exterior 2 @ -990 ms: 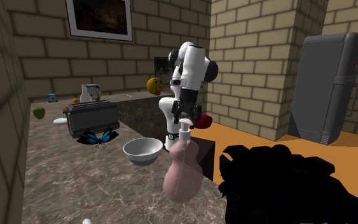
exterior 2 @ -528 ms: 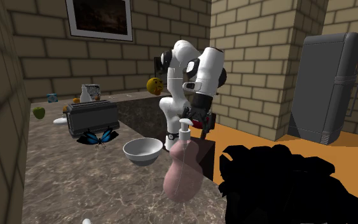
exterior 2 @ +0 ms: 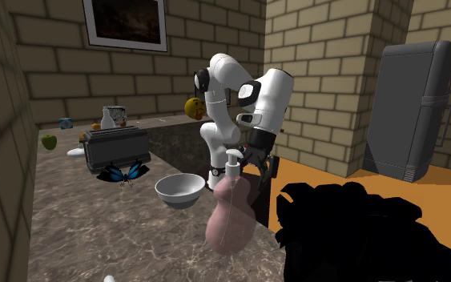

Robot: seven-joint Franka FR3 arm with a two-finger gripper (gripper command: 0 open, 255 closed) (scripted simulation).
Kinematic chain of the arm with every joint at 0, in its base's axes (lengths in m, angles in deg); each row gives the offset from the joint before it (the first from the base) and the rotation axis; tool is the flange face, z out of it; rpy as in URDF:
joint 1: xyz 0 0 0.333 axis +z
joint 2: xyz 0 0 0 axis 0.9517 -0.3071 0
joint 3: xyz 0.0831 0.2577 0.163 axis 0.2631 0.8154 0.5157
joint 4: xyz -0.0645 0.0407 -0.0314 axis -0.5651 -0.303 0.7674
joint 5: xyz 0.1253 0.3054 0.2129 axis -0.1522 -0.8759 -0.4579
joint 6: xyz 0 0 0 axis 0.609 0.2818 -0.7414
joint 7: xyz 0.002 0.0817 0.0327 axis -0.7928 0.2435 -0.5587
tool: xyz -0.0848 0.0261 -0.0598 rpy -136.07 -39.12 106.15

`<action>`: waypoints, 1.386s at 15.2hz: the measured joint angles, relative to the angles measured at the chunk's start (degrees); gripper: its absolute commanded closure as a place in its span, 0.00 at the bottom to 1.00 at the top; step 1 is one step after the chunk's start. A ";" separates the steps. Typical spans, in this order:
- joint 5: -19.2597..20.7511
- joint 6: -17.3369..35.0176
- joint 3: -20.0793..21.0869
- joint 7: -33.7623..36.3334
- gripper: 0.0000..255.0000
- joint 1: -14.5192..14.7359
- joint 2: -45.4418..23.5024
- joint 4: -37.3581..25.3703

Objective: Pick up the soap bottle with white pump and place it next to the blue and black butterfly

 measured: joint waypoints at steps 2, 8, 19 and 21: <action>0.98 1.10 -0.42 0.58 0.00 0.02 -0.78 0.70; 2.01 1.65 -0.78 1.25 0.00 0.36 -1.75 0.81; 2.03 1.59 -0.77 1.26 1.00 0.38 -1.75 0.75; 1.78 1.35 -0.69 1.05 1.00 0.32 -1.59 0.60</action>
